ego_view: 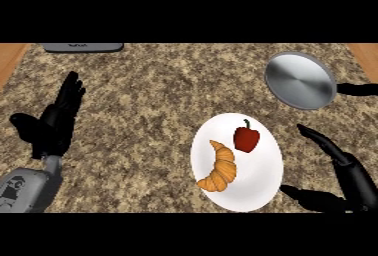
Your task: Pick the croissant from the plate and place it in the pan
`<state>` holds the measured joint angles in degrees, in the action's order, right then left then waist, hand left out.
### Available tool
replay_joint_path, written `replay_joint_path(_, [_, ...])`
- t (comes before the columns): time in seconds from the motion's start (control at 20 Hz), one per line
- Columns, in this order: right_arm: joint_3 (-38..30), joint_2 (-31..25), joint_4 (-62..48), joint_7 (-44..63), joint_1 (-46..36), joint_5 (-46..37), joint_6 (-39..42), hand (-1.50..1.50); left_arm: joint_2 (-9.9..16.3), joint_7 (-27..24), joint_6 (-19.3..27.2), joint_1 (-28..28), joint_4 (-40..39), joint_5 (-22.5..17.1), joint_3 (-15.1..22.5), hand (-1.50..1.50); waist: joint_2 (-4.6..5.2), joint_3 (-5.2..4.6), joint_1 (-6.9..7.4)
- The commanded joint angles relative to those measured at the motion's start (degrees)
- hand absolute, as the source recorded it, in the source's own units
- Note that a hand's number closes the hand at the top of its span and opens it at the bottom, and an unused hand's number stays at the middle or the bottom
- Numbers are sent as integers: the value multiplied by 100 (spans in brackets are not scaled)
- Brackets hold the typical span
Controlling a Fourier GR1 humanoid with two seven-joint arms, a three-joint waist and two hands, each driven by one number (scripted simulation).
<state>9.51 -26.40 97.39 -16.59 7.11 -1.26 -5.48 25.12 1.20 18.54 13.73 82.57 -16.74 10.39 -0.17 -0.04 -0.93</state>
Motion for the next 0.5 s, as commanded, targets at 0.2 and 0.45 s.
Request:
replay_joint_path(0.2, [-429, -1892, 1513, 1771, 20, -181, 1188, -150, -115, -279, -121, -144, -106, 61, -55, 0, 0, -15, 38])
replay_joint_path(0.45, [-666, -2045, 2312, 3891, -1010, 591, 1676, -150, -191, -233, -203, -335, 54, 146, -14, 0, 7, -6, 132])
